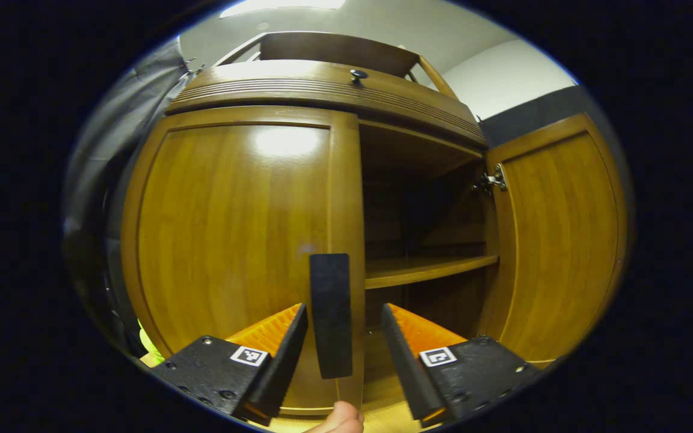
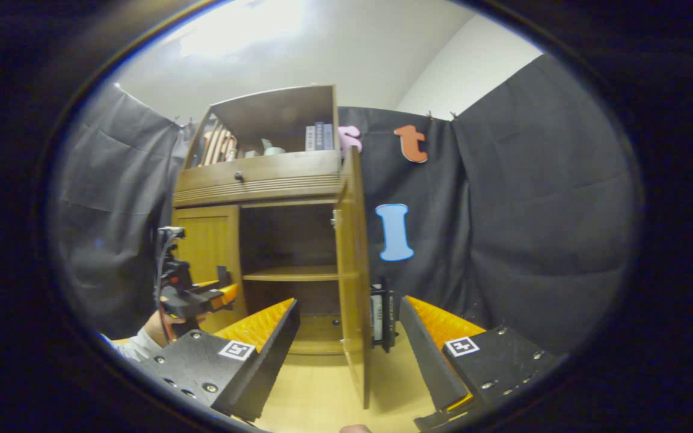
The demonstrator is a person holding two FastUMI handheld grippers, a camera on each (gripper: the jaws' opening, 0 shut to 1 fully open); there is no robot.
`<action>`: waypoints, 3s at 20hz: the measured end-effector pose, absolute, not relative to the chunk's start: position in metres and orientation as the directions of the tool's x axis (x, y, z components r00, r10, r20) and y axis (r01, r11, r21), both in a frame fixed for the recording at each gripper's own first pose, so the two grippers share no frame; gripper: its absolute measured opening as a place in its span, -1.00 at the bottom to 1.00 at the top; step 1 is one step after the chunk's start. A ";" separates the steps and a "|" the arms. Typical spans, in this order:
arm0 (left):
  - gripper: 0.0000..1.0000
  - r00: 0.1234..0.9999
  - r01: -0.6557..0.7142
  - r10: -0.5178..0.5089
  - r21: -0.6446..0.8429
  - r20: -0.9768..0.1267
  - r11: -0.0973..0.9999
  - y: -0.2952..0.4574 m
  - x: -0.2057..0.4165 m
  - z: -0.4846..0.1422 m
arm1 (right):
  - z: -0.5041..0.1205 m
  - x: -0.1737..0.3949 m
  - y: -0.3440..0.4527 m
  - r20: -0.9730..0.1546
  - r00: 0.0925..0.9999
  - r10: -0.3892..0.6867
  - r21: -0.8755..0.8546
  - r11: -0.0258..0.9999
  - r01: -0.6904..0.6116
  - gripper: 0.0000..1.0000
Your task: Open the right door of the double-door shoe cabinet with the right hand, and open the left door with the left hand.
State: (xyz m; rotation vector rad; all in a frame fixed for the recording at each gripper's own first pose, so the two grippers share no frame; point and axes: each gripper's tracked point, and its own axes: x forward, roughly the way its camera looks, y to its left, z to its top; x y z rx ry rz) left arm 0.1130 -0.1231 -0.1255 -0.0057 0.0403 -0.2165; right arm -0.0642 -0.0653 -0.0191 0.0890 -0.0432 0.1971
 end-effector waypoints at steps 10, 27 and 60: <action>-0.38 0.970 0.204 -0.212 -0.079 -0.121 0.976 -0.105 0.088 -0.121 | 0.000 -0.098 -0.045 0.079 0.970 0.229 0.030 0.972 -0.232 1.00; -0.40 0.899 0.354 -0.370 -0.106 -0.236 0.929 -0.066 -0.020 -0.102 | 0.004 -0.099 -0.058 0.041 0.981 0.192 0.092 0.977 -0.195 0.98; -0.94 0.965 0.075 -0.070 0.011 -0.252 0.997 0.103 -0.115 -0.084 | 0.002 -0.093 0.022 0.081 0.937 0.339 0.163 0.923 -0.348 0.98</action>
